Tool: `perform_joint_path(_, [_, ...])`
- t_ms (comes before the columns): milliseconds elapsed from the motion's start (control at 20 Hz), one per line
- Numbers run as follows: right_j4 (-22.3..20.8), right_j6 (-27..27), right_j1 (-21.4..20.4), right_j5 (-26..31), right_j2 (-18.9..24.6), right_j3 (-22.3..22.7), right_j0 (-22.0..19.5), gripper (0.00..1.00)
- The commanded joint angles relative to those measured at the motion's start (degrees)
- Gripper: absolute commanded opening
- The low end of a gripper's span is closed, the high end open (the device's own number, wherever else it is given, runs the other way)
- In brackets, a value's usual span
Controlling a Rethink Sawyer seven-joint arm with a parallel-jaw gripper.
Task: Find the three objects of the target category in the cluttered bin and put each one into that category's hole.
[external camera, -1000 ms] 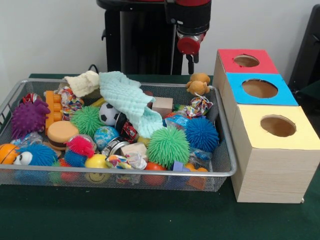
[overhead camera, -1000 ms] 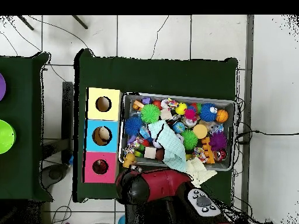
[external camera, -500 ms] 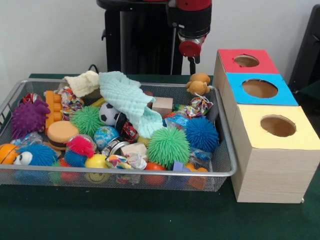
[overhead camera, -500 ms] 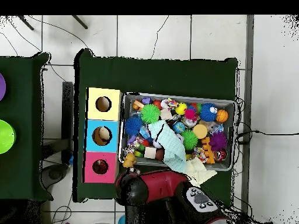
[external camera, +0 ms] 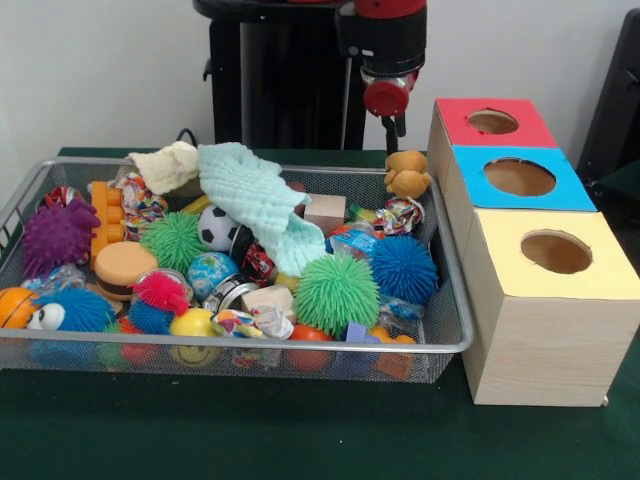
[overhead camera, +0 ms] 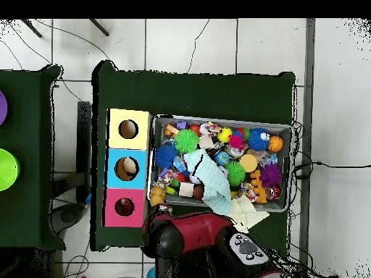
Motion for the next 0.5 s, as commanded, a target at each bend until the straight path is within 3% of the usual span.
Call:
perform_joint_path(50, [-1.72, 10.48, 0.67, -5.08, 5.58, -3.01, -1.44, 1.00])
perform_joint_path(500, [-1.78, 10.49, 2.64, -7.42, 6.48, -5.48, -1.64, 1.00])
